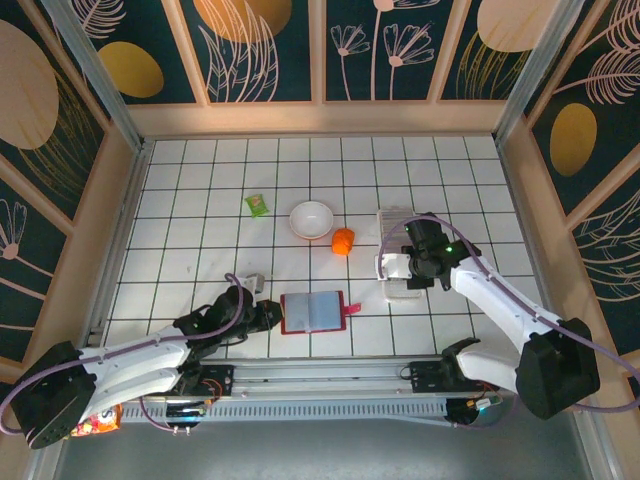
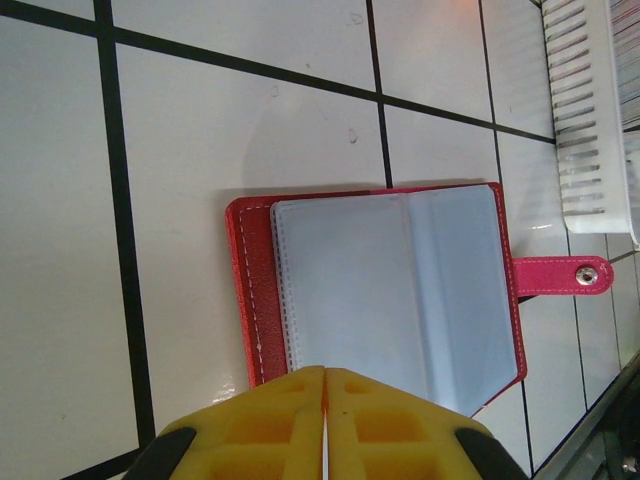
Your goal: Put the credit cards into the card holder
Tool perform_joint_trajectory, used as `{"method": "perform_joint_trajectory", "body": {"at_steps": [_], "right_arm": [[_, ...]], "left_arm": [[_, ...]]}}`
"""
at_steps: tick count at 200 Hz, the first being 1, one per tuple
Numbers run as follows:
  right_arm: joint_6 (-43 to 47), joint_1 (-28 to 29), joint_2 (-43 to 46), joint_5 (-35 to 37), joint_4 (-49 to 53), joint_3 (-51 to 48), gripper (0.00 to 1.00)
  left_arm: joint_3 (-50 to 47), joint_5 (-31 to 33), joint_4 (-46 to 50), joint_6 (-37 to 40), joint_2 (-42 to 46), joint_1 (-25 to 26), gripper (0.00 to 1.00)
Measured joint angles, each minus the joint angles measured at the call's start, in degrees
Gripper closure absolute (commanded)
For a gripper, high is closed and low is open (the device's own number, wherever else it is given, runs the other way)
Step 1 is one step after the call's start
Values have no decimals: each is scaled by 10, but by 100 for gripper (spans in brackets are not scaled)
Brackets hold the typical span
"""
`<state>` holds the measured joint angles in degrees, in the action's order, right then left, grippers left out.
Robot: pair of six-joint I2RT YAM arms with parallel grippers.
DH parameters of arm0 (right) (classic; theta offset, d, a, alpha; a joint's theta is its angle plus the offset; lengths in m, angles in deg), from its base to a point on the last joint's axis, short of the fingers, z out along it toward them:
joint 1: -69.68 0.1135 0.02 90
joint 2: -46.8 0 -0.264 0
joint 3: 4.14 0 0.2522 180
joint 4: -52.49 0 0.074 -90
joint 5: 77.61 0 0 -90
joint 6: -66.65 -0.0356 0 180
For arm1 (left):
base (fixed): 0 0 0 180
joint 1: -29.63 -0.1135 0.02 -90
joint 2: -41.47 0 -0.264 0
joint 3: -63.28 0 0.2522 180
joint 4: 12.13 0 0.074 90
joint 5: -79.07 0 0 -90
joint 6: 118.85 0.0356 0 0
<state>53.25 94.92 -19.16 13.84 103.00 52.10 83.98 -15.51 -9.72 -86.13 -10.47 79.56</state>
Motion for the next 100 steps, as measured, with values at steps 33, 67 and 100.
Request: {"method": "perform_joint_trajectory", "body": {"at_steps": [33, 67, 100], "right_arm": [[7, 0, 0, 10, -37, -18, 79], [11, 0, 0, 23, -53, -29, 77], [14, 0, 0, 31, -57, -29, 75]], "left_arm": [[-3, -2, -4, 0, 2, 0, 91], [-3, -2, -5, -1, 4, 0, 91], [-6, -5, -8, -5, 5, 0, 91]]}}
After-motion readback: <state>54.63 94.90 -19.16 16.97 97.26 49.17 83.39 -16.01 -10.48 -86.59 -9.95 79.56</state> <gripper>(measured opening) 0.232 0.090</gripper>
